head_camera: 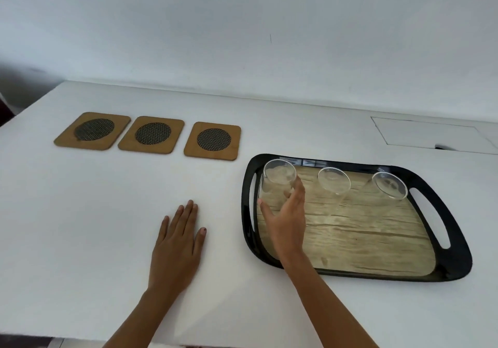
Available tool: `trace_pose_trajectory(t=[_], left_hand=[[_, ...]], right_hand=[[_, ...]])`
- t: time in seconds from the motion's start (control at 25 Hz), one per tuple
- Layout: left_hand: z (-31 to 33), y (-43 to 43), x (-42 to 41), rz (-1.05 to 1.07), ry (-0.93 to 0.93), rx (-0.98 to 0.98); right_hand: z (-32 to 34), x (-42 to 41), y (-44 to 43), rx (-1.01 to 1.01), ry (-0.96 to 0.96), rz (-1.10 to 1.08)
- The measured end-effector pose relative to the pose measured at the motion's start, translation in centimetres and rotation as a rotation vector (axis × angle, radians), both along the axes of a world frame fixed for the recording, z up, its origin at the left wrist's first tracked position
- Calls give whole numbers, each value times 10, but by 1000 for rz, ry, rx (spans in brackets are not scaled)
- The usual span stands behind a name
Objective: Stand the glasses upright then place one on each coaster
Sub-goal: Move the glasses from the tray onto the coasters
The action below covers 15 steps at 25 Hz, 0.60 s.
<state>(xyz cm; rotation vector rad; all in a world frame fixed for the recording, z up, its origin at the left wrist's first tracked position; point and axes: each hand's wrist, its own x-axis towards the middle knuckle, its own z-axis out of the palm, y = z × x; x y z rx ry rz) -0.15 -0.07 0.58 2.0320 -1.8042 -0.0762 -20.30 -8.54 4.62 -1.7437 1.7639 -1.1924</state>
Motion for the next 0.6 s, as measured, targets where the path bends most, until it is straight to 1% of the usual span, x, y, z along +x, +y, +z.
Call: trace_pose_trajectory(t=[0.08,0.16,0.24,0.32,0.4,0.6], left_hand=[[1,0,-2,-2,41,-24],[5,-3,-3,3,131,-53],[10,-15,4,-36,186,-81],[14,-37,17,-89,159,-115],[14,-64,33,-98,126,-122],[2,-104,63,-90,22,-38]], right_hand=[[-2,3,-1,0,-11,-33],[-1,5,-2,-4,-42,-63],[4,9,-3,-15,-76,-110],[14,16,-3,-42,-115,-153],[29,26,-11,-83,-168,-153],[56,66,-63,-206,-262,-49]])
